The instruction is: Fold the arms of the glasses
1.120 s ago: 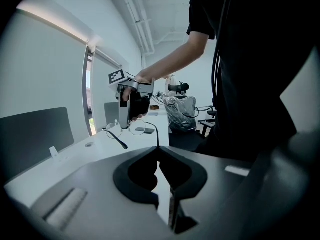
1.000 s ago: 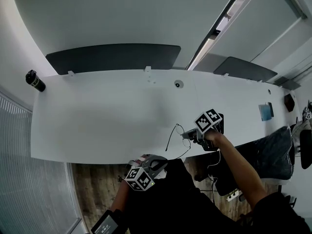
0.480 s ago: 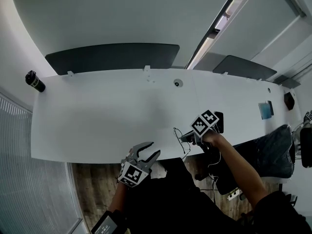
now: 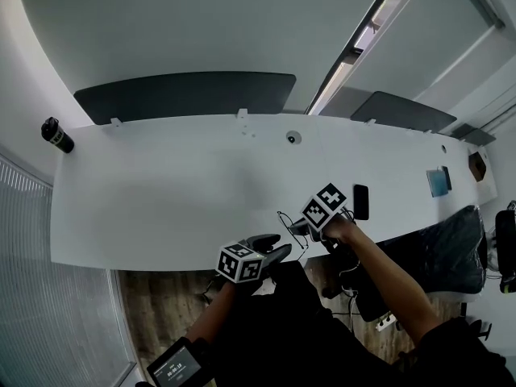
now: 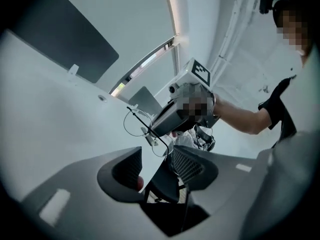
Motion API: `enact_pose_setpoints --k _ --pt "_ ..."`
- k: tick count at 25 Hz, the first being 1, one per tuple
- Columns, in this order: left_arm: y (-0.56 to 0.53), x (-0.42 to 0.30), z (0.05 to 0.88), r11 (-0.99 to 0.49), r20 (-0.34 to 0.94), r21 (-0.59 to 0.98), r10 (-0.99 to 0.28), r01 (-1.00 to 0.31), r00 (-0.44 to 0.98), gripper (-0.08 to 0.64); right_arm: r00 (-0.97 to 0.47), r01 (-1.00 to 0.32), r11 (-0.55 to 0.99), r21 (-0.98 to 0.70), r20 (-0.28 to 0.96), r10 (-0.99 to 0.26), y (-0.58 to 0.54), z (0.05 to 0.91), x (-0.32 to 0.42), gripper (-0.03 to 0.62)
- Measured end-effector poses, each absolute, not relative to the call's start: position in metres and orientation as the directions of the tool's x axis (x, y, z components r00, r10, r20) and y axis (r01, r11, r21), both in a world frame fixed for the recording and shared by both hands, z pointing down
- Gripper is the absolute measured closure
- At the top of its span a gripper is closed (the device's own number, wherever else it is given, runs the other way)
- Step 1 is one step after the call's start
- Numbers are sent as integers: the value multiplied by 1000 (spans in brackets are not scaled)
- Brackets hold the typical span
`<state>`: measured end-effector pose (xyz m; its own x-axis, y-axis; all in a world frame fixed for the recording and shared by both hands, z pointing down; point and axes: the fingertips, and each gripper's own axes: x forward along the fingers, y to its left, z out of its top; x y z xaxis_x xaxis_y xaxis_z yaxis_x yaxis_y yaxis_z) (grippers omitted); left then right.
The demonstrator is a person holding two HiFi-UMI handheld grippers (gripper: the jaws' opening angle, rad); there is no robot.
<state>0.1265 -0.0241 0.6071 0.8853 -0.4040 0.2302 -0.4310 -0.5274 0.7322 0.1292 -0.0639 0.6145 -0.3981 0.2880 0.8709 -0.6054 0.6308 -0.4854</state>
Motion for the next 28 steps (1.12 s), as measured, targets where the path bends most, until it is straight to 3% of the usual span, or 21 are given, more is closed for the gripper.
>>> enact_pose_setpoints --k 4,11,17,19,28 --pt "-35 120 603 -463 205 780 -447 -421 871 378 -398 -602 641 -477 875 277 -64 614 125 574" --pt "-38 127 600 -401 176 846 -412 -352 894 403 -391 -583 666 -465 879 273 -60 615 112 574" --pt "-39 125 605 -381 179 858 -406 -344 896 467 -381 -556 701 -446 887 262 -61 609 102 574" --pt "-37 126 604 -387 171 860 -397 -334 902 517 -354 -542 732 -412 902 246 -63 609 104 574" --pt "-29 121 602 -360 144 889 -367 -283 919 532 -316 -480 788 -386 914 255 -61 605 104 574"
